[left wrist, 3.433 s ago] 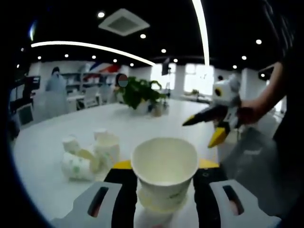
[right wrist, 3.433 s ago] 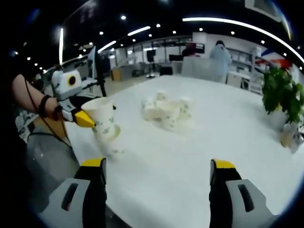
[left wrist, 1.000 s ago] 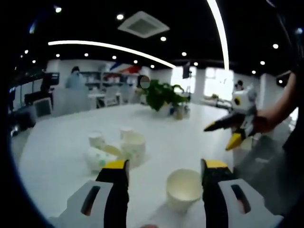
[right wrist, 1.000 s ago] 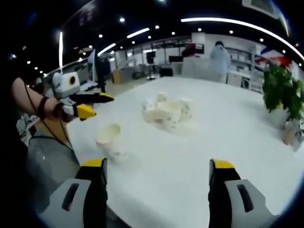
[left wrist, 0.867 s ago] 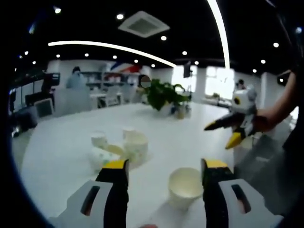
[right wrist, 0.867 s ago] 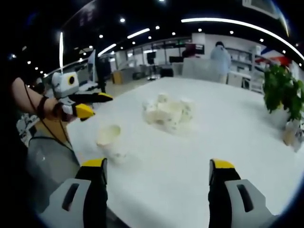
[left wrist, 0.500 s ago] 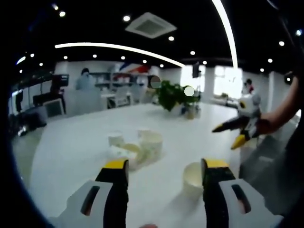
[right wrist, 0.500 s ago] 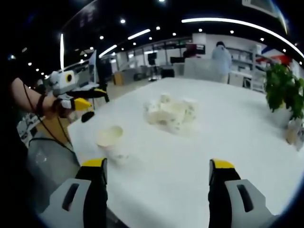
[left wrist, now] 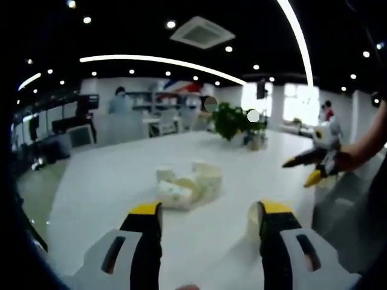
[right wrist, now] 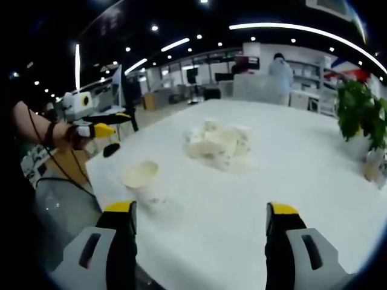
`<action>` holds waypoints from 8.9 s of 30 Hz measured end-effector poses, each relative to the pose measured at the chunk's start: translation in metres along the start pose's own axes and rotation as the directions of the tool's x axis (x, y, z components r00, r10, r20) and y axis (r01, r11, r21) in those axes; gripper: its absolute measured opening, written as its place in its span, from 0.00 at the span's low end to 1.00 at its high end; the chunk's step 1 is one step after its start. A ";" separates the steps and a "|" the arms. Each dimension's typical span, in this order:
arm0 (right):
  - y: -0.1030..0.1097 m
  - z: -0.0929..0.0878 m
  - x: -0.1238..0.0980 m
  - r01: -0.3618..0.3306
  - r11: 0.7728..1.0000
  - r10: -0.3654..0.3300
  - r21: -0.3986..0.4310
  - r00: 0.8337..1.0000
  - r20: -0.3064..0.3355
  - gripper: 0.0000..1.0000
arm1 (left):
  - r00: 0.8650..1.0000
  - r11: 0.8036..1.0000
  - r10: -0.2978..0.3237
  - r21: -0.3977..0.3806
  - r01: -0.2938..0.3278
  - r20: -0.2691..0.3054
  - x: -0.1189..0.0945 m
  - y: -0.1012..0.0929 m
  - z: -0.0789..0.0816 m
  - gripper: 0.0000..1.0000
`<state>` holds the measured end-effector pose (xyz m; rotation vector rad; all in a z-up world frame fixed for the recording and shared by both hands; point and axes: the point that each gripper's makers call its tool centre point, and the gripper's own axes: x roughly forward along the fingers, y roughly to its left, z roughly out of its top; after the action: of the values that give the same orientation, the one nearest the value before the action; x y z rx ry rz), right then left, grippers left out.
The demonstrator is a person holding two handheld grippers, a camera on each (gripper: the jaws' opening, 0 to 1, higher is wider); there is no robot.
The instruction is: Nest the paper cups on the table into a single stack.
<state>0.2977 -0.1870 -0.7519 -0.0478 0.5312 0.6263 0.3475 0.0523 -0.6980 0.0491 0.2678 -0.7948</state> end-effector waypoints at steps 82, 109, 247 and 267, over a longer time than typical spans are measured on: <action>-0.042 0.081 0.153 -0.103 0.986 0.102 -0.134 0.995 -0.015 0.73 | 0.979 0.976 0.204 -0.081 -0.204 0.001 -0.010 0.033 -0.006 0.98; -0.052 0.072 0.195 -0.125 0.974 0.111 -0.188 0.990 -0.085 0.59 | 0.976 0.973 0.214 -0.085 -0.216 -0.035 -0.017 0.035 -0.018 0.98; -0.002 0.164 0.049 -0.155 0.967 0.188 -0.204 0.970 0.156 0.36 | 0.990 0.989 0.138 -0.062 -0.138 -0.002 -0.023 0.018 -0.010 0.97; 0.045 0.168 0.037 -0.264 0.939 0.300 -0.220 0.943 0.146 0.35 | 0.991 0.989 0.136 -0.060 -0.136 0.001 -0.023 0.019 -0.010 0.97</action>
<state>0.3748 -0.0968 -0.6195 -0.1030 0.3026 0.9558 0.3439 0.0831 -0.7033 0.0083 0.2802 -0.6508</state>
